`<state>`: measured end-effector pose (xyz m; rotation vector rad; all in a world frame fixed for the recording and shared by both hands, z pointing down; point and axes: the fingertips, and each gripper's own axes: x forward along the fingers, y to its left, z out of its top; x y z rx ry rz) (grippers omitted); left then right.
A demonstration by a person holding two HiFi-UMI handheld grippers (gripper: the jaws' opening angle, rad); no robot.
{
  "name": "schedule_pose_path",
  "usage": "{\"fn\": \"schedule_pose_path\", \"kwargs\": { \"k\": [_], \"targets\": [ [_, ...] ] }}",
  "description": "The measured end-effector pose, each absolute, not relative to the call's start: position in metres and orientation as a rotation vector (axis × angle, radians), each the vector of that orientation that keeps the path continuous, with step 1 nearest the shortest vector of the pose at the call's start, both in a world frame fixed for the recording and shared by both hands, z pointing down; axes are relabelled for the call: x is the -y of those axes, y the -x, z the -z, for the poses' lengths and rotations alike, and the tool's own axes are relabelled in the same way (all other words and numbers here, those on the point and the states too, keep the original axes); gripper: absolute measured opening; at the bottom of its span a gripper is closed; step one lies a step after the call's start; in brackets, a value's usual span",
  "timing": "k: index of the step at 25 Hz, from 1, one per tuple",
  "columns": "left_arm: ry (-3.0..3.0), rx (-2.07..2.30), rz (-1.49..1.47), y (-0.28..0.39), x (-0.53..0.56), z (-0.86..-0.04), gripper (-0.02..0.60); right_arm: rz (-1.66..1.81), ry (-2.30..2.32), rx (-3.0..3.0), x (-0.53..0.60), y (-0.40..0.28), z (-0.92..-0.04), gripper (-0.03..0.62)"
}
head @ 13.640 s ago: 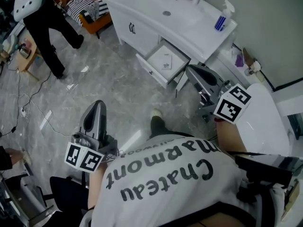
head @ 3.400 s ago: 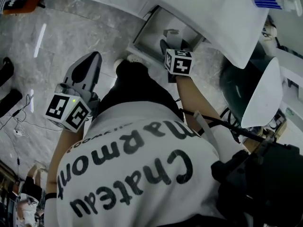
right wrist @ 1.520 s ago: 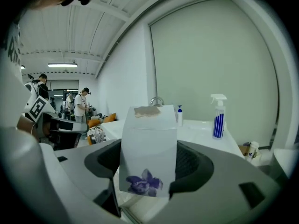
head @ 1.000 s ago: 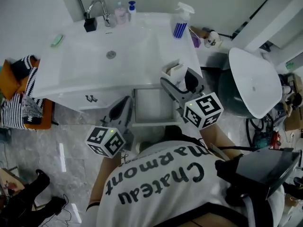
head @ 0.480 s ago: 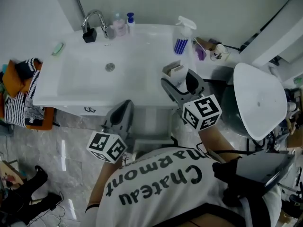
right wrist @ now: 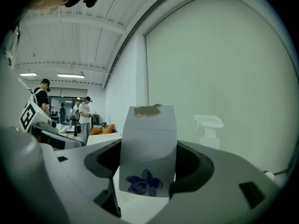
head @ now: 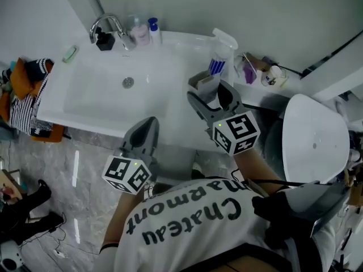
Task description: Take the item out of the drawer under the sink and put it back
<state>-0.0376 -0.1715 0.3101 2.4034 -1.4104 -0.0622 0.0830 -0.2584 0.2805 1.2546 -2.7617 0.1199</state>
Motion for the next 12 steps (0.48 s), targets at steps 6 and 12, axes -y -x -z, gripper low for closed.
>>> {"fn": "schedule_pose_path", "kwargs": {
  "k": [6, 12],
  "targets": [
    [-2.397, 1.525, 0.001, 0.019, 0.196, -0.306, 0.008, -0.169, -1.125, 2.818, 0.29, -0.094, -0.293, 0.331],
    [-2.438, 1.481, -0.092, 0.007, 0.213, -0.313, 0.008, -0.165, -1.119, 2.816, 0.306, -0.095, -0.307, 0.331]
  ]
}}
